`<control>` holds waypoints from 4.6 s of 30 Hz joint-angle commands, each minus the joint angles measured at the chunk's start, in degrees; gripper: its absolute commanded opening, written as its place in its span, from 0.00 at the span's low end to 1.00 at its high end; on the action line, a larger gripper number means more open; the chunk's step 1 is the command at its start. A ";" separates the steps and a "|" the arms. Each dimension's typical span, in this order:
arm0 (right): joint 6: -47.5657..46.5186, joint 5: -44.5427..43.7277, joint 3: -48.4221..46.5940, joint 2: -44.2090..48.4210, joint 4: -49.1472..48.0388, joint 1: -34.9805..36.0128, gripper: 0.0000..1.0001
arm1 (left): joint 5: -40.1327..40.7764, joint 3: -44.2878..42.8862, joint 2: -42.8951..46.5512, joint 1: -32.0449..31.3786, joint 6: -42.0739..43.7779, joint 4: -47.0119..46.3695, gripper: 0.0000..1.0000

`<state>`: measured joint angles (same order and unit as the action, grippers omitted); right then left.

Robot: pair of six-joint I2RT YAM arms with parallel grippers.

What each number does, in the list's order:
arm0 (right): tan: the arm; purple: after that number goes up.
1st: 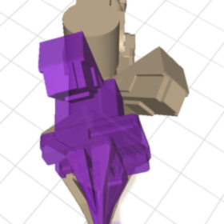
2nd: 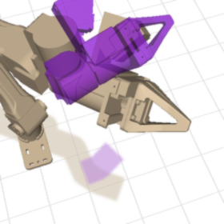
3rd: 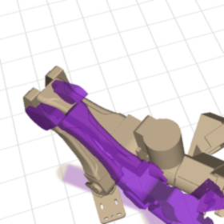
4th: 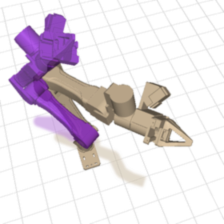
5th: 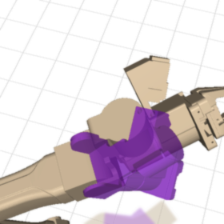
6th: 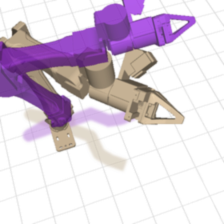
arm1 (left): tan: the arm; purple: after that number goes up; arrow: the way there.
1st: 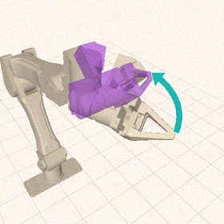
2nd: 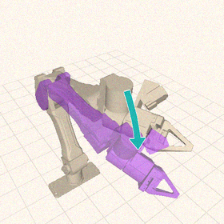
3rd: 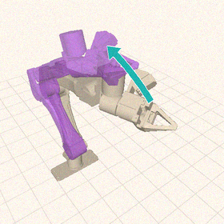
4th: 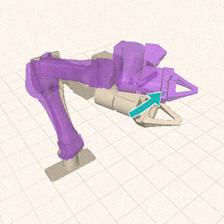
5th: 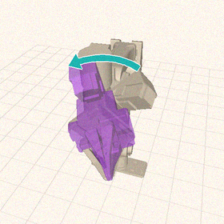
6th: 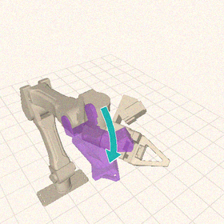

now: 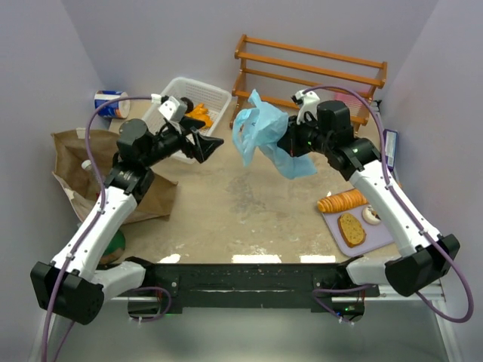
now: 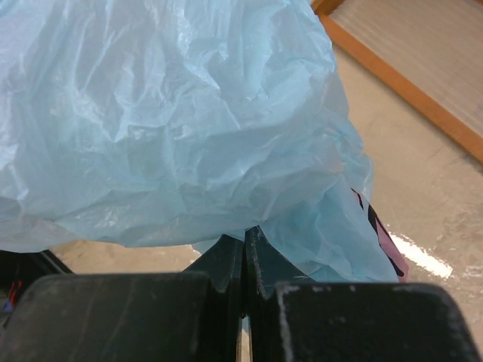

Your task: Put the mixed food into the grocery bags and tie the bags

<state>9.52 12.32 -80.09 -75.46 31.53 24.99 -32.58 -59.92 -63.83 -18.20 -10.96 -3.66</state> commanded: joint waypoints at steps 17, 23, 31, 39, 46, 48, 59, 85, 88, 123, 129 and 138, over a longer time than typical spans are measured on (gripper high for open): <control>-5.47 19.23 5.56 2.69 -1.56 -0.73 0.00 | -18.40 5.43 -9.46 -0.26 -21.91 -24.82 0.86; -6.44 20.82 6.53 2.07 -2.35 -0.74 0.00 | -17.96 5.25 -12.09 -2.63 -20.34 -23.33 0.68; -3.28 11.36 6.36 0.06 -1.83 -0.74 0.17 | -8.61 0.42 -11.23 -2.64 -11.11 -6.73 0.00; 5.41 1.83 7.40 1.18 -2.95 -0.65 0.91 | 4.19 -0.11 -9.64 -1.93 -7.93 0.32 0.00; 20.33 6.58 17.93 9.79 -16.57 1.28 0.91 | 2.88 1.12 -10.43 -2.02 -10.31 -1.61 0.00; 21.94 6.41 19.44 10.42 -20.26 3.38 0.90 | 2.43 1.12 -10.70 -2.02 -10.66 -1.87 0.00; 25.20 -2.03 14.88 1.30 -26.78 11.65 0.86 | -0.21 2.09 -10.44 -2.55 -11.28 -4.16 0.00; 15.10 14.18 13.92 -4.96 -31.71 1.91 0.00 | 8.57 0.16 -2.89 -11.51 1.02 1.36 0.80; 10.62 22.71 12.60 -3.73 -27.14 0.76 0.00 | 11.66 -0.19 0.54 -9.59 5.33 3.30 0.89; 9.82 49.21 7.58 8.58 -20.98 -2.41 0.00 | -11.44 0.94 4.25 7.82 8.42 -0.89 0.91; 9.47 52.02 8.90 7.26 -22.38 -2.41 0.00 | -28.14 6.92 2.05 6.86 -6.34 -21.44 0.74; 4.02 33.77 2.94 2.96 -9.75 -2.49 0.50 | -13.42 0.51 -0.33 2.02 6.91 -0.05 0.00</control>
<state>17.02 58.30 -71.96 -69.93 13.69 22.81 -55.68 -55.20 -64.29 -15.92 -8.62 -10.63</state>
